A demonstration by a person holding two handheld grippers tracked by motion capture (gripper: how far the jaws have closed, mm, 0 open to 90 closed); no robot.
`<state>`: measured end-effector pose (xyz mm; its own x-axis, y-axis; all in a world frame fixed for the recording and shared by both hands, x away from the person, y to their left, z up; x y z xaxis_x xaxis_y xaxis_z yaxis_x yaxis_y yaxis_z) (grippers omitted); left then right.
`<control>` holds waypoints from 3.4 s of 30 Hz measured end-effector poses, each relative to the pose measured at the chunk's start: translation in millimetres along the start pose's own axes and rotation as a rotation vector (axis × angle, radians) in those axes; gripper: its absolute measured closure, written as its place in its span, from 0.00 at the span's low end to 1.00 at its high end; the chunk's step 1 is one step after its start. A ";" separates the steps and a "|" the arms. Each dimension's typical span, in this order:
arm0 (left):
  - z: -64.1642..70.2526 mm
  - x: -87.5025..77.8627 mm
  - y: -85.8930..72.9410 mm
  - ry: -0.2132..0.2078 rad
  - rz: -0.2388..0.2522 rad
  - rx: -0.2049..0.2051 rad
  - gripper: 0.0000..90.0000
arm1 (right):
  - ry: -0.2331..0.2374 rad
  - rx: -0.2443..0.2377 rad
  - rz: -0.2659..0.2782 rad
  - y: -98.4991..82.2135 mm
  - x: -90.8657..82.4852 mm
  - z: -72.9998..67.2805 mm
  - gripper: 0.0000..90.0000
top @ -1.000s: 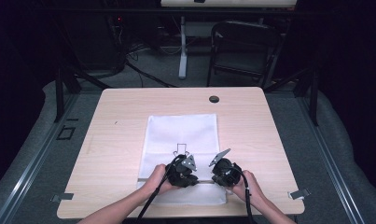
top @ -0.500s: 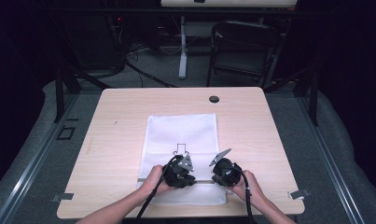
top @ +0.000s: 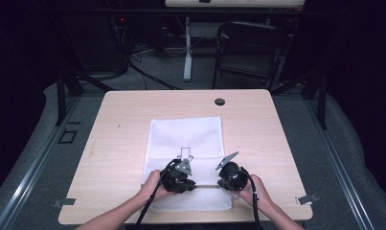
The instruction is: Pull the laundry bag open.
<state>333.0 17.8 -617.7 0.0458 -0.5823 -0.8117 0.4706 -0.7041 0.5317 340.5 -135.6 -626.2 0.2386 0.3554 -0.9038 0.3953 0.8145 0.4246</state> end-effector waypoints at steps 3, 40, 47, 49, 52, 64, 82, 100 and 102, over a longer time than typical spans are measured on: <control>-2.3 -4.1 -3.8 0.007 0.006 -0.010 0.91 | 0.001 -0.004 -0.004 -0.2 -0.3 0.0 1.00; -34.2 -44.4 -56.9 0.071 0.015 -0.140 0.91 | -0.031 -0.027 -0.031 -6.1 -3.4 1.2 1.00; -35.6 -48.9 -59.7 0.076 0.020 -0.143 0.91 | -0.027 -0.022 -0.022 -6.2 -3.1 2.2 1.00; -36.3 -50.4 -60.6 0.084 0.024 -0.148 0.91 | -0.029 -0.022 -0.022 -6.3 -3.1 2.5 1.00; -37.6 -52.8 -63.6 0.077 0.027 -0.157 0.91 | -0.033 -0.028 -0.035 -7.5 -4.2 4.0 1.00; -34.3 -53.6 -64.1 0.078 0.028 -0.155 0.91 | -0.033 -0.019 -0.023 -8.9 -3.9 6.9 1.00; -43.3 -67.2 -79.0 0.101 0.040 -0.197 0.91 | -0.024 -0.017 -0.041 -11.8 -5.9 9.9 1.00; -55.5 -81.8 -96.1 0.142 0.052 -0.237 0.91 | -0.024 -0.004 -0.031 -11.9 -5.5 11.1 1.00; -56.6 -83.3 -98.7 0.147 0.055 -0.242 0.91 | -0.025 -0.004 -0.032 -12.0 -5.6 11.2 1.00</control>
<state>332.7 158.8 -616.3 0.1964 -0.5391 -0.8190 0.6595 -0.5455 0.5172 344.4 -152.5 -625.7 0.2474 0.3174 -0.9154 0.3996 0.8273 0.3949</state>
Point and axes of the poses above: each handheld gripper's, and its own axes: x roughly forward along the jaws, y roughly out of its top, z roughly to its right, the point moved 8 cm from there along x, roughly forward along the jaws, and after that the axes turned 13 degrees about -x, right-handed, at the moved point
